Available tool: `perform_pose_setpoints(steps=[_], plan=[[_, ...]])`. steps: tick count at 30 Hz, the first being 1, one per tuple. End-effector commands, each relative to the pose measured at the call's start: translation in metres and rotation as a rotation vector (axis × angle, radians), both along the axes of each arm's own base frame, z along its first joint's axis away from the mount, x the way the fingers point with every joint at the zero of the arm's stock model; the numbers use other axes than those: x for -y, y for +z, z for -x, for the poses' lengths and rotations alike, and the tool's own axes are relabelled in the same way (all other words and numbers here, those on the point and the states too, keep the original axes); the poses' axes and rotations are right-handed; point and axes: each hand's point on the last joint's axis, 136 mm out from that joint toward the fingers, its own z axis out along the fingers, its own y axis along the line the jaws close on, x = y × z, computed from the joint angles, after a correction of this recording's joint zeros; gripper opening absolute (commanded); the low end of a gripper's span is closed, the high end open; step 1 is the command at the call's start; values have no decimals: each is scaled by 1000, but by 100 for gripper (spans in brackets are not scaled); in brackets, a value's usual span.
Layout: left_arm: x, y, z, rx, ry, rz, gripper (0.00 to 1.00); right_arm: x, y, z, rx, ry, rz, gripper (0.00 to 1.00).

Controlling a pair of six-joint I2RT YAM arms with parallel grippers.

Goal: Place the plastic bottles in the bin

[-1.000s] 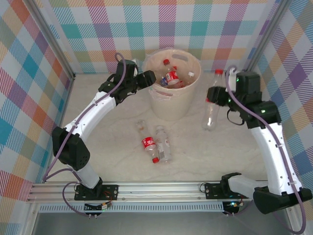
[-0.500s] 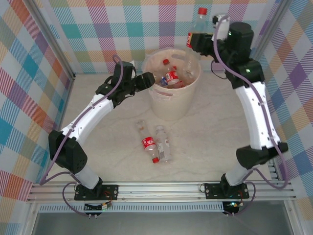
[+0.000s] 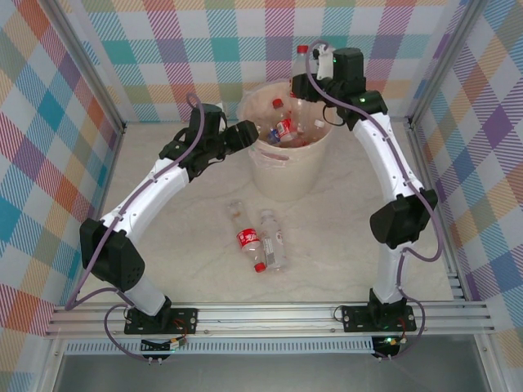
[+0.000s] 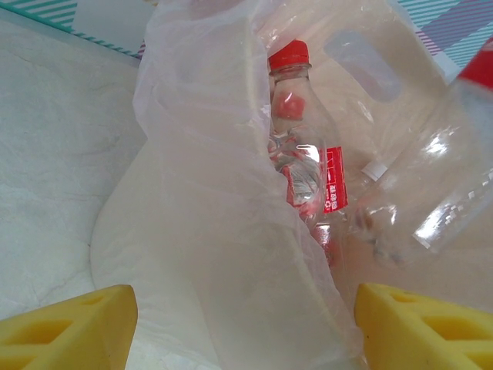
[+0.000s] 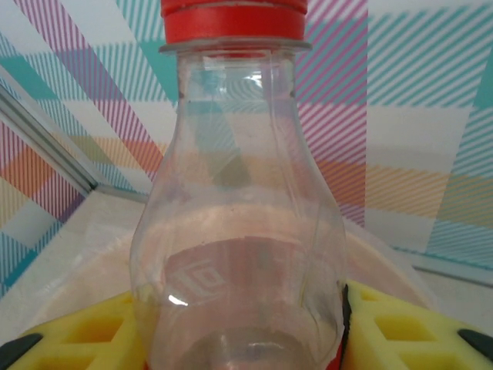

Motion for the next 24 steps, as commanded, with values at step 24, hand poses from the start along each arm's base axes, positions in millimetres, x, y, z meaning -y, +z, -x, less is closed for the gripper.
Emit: perform_pose_setpoints(steps=[24], plan=[[4,-9,-10,-14,-13,-26,74,25,44,65,-15,61,136,78]])
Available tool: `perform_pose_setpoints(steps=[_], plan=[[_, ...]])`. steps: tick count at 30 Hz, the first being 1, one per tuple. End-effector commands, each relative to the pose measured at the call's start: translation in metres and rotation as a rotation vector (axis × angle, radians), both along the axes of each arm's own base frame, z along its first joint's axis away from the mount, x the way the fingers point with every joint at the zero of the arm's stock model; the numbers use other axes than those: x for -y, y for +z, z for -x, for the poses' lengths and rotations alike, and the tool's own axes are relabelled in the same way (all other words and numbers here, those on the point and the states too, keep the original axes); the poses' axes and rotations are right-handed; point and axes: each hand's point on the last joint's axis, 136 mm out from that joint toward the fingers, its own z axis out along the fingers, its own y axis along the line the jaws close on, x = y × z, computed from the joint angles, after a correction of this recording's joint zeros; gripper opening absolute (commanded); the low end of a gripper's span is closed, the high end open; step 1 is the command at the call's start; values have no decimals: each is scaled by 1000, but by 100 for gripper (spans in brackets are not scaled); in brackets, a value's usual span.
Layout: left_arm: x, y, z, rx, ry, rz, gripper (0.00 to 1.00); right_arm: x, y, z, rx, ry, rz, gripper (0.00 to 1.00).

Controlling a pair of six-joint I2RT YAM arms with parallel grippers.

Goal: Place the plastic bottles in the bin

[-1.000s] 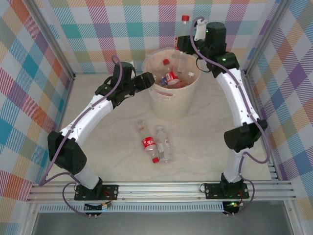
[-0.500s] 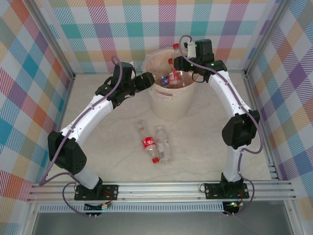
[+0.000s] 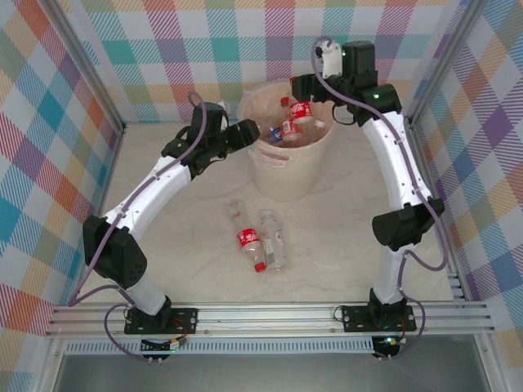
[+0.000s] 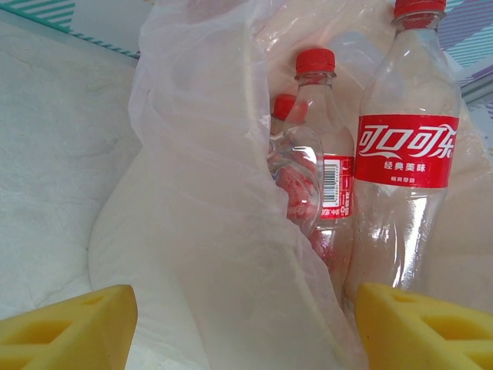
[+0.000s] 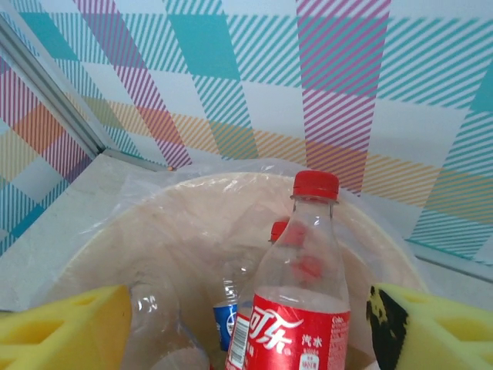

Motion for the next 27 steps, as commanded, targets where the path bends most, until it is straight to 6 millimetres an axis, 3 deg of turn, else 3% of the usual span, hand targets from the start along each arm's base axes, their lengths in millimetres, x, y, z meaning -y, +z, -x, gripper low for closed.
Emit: perform_pose_setpoints(steps=[1,4,14,19,22,27], plan=[[3,-7,-4,-11,-19,-18,74,17,14,32,-17,-8,42,76],[7,-5,-6,-12,-41,-18,74,17,10,43,-37,0,22,70],[-6,3,-1,19,39,29,74,-5,-61,-23,-138,-59,10,58],[-4,0,1,-2,29,23,74,-36,-97,-29,-241,18,-6,59],[-2,4,1,-9,9,6,74,-41,-92,-10,-257,66,26,60],[1,4,-3,-9,-17,-18,74,-26,-42,23,-168,75,19,64]])
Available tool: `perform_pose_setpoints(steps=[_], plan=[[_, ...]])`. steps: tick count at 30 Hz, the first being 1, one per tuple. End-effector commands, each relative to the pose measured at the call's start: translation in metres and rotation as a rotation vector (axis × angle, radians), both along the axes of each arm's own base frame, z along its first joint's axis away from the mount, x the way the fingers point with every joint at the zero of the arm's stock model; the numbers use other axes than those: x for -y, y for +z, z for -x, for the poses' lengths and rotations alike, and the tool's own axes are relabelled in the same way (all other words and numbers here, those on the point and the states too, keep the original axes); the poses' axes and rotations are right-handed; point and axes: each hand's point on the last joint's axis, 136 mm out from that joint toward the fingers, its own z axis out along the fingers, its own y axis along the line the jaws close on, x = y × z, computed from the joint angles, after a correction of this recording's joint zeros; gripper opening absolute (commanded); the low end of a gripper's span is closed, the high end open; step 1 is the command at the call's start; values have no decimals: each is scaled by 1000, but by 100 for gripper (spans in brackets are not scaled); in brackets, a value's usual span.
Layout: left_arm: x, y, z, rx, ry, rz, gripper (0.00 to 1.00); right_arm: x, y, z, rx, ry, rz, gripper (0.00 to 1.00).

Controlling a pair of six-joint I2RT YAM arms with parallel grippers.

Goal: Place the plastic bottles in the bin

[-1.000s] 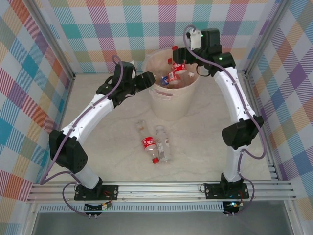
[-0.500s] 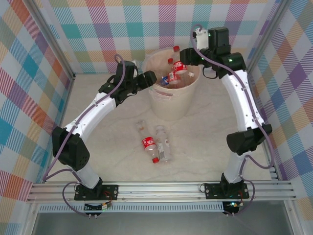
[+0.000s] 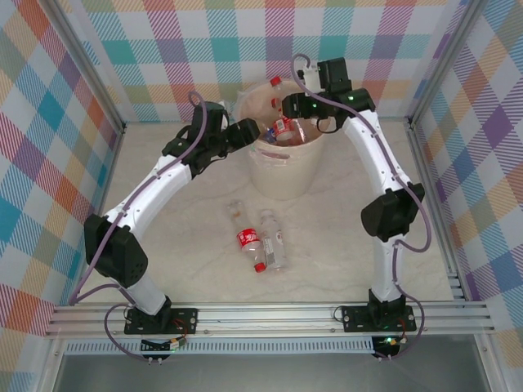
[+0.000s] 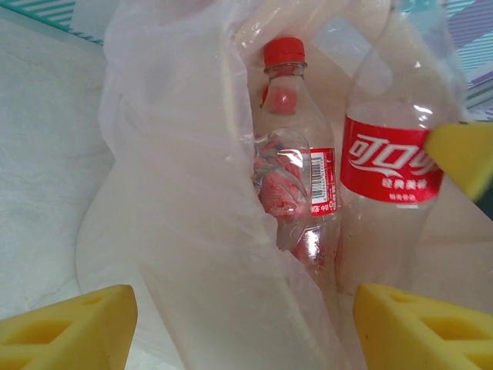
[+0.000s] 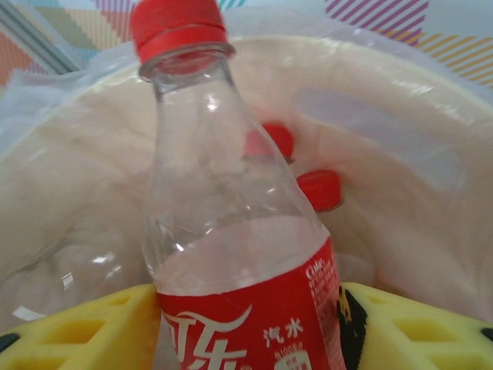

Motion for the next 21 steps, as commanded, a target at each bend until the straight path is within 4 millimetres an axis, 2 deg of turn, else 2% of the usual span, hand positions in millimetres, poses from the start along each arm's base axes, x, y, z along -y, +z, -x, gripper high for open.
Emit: perform_pose_setpoints(steps=[1,4,6,9,11,15,19,21], plan=[[2,4,-2,3,-29,-23,74,11,59,43,83,36,-12,66],[5,9,-5,14,-42,-25,74,23,78,58,108,14,0,73],[6,12,-6,23,-51,-26,75,34,79,70,86,-18,10,75],[7,15,-8,34,-60,-28,76,54,83,102,66,-76,7,77],[9,14,-9,32,-73,-23,76,74,81,131,62,-136,9,77],[12,11,-12,8,-102,-13,76,108,49,189,-31,-250,-6,77],[15,16,-12,8,-117,-14,76,118,-19,245,-261,-329,-90,77],[13,22,-13,25,-112,-20,76,120,-49,266,-338,-371,-155,76]])
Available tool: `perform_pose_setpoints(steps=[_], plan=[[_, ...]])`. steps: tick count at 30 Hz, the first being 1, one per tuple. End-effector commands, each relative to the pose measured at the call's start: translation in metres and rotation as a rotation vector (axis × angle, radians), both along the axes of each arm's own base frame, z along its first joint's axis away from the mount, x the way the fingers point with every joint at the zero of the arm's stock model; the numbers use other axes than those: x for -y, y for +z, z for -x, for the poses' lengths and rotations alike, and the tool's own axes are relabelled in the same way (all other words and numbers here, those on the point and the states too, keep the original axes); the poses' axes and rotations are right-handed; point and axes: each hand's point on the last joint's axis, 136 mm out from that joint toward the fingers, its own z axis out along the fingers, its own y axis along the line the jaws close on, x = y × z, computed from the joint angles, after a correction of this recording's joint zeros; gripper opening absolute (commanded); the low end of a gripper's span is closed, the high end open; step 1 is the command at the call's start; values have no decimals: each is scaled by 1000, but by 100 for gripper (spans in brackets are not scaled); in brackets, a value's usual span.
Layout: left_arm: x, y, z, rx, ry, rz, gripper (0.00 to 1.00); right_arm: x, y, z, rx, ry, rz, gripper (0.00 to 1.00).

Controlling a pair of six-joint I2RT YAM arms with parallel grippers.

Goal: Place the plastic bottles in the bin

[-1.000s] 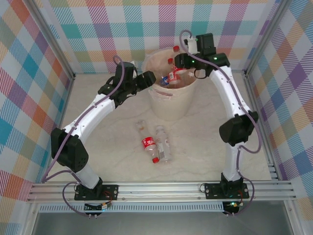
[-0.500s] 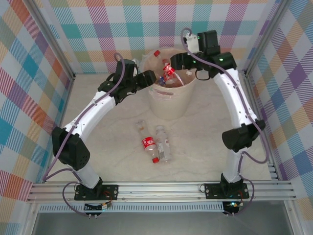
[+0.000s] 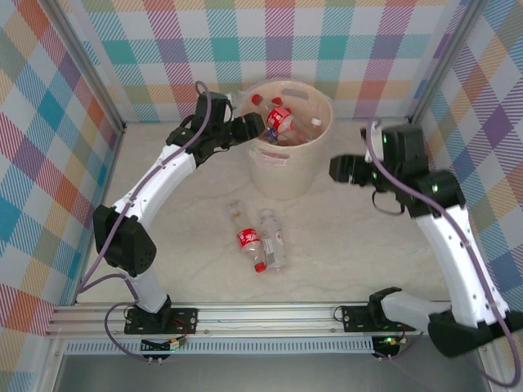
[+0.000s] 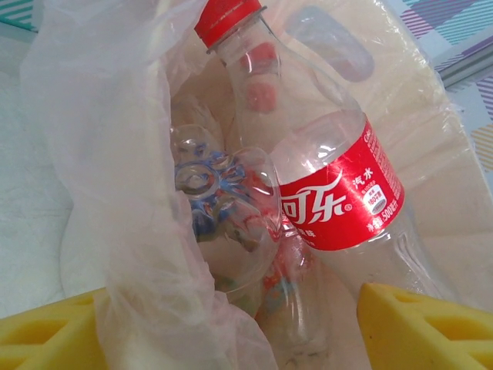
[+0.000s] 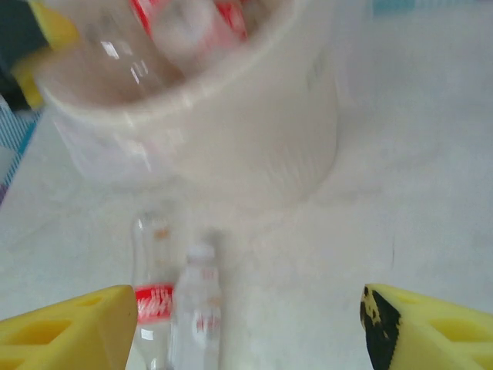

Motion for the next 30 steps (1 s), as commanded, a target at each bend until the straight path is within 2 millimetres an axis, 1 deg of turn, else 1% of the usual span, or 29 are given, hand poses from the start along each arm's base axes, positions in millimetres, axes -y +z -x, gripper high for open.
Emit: perform_pose_setpoints(steps=[1,2,4,6,8,11,15,17,19,21,22,24,26,28,30], plan=[[-2,20,1,39,-23,-7,76,4,-65,33,-220,-141,-140,75],[-2,24,1,48,-23,-12,76,5,-82,41,-253,-166,-171,75],[-4,30,2,59,-27,-24,77,-1,-104,50,-303,-196,-247,75],[-7,37,4,68,-28,-39,78,-11,-126,54,-347,-204,-287,75],[-12,47,9,86,-23,-59,81,-24,-145,55,-398,-188,-290,75],[-24,61,17,112,3,-89,84,-49,-166,55,-441,-130,-252,77],[-40,84,34,148,28,-108,89,-82,-189,55,-490,-49,-204,80],[-50,89,44,148,41,-114,93,-95,-198,52,-501,-20,-186,82],[-62,90,57,135,57,-130,94,-103,-207,49,-520,-15,-173,84],[-79,79,75,92,94,-166,95,-113,-214,44,-541,-8,-165,85],[-87,70,87,58,109,-174,95,-120,-215,40,-543,1,-162,86],[-103,43,113,-27,136,-180,95,-137,-217,36,-543,30,-154,86],[-115,13,142,-126,163,-163,94,-154,-218,33,-542,62,-153,86],[-122,-17,167,-216,184,-135,94,-169,-214,32,-529,100,-179,86],[-121,-50,187,-303,193,-83,91,-179,-213,31,-524,126,-199,86]])
